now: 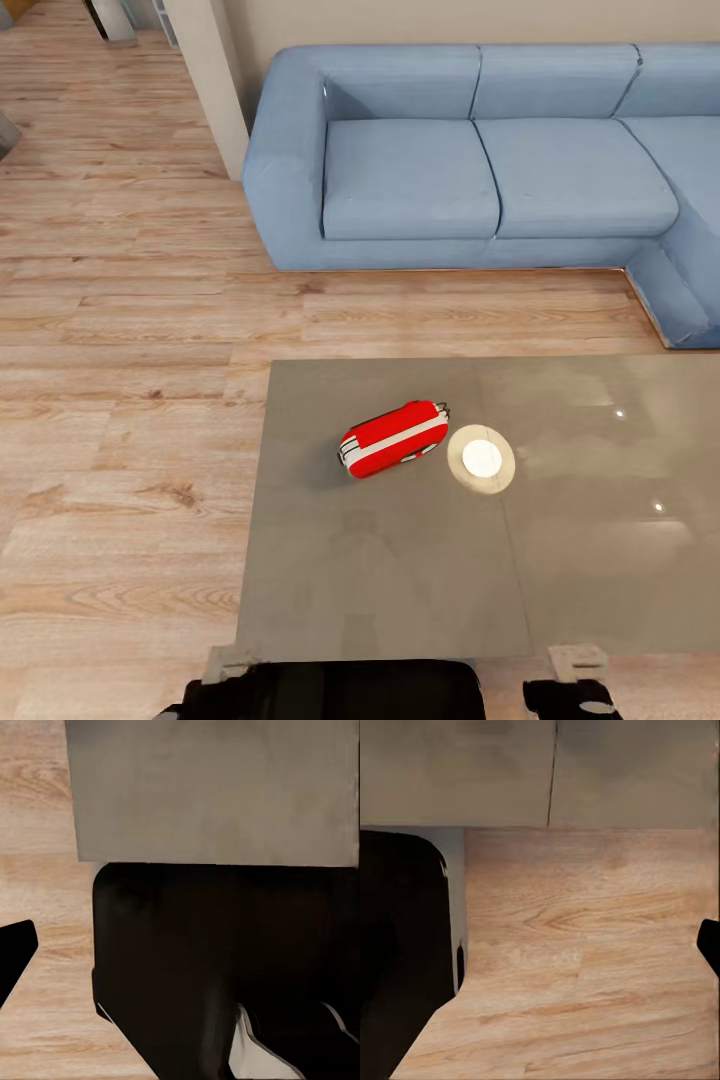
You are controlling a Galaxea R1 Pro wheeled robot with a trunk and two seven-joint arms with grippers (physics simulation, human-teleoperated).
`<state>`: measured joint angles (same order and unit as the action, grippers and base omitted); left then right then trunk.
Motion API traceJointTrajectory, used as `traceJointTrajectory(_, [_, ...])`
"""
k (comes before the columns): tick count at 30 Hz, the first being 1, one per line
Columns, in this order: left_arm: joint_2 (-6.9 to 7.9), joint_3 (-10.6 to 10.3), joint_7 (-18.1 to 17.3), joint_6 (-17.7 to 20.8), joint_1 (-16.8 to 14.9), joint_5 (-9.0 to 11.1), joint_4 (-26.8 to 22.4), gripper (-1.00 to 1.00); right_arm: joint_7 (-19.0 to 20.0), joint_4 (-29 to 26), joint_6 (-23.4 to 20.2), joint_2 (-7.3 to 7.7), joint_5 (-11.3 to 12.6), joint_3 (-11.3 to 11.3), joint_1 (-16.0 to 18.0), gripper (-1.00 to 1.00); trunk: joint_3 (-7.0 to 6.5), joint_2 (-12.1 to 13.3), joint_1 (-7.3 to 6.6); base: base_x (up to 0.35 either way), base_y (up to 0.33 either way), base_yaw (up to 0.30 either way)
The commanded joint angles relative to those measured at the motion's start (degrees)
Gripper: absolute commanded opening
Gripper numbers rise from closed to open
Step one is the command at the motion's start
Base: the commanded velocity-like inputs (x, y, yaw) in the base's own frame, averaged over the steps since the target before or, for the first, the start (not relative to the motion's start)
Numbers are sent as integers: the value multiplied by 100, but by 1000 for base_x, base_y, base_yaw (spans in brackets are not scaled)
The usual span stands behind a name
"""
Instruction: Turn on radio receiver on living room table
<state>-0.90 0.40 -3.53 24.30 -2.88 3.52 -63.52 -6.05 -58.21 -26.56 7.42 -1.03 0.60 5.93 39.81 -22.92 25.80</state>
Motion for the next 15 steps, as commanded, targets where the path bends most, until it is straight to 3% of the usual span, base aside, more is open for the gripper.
traceJointTrajectory(1, [-6, 2, -6, 101, -150, 5, -19, 100, -62, -8, -12, 2, -34, 1, 158, 100, 1, 0, -1, 0, 0, 0])
traceJointTrajectory(3, [-17, 3, -18, 220, -372, 14, -30, 100, -111, -8, -16, 4, -129, 1, 365, 100, 1, 0, -1, 0, 0, 0])
traceJointTrajectory(5, [-47, 3, -93, 326, -794, 24, -32, 100, -143, -7, -5, -5, -363, -3, 634, 100, 1, 0, -1, 0, 0, 0])
traceJointTrajectory(10, [-93, 4, -306, 372, -1397, 72, 64, 100, -157, 1, 26, -26, -638, -12, 914, 100, 1, 0, -1, 0, 0, 0])
traceJointTrajectory(11, [-159, -1, -361, 363, -1629, 100, 247, 100, -158, 35, 48, -37, -677, -18, 980, 100, 1, 0, -1, 0, 0, 0])
traceJointTrajectory(15, [-266, -4, -395, 251, -2053, 114, 897, 100, -159, 127, 153, -63, -703, -23, 1046, 100, 1, 0, -1, 0, 0, 0])
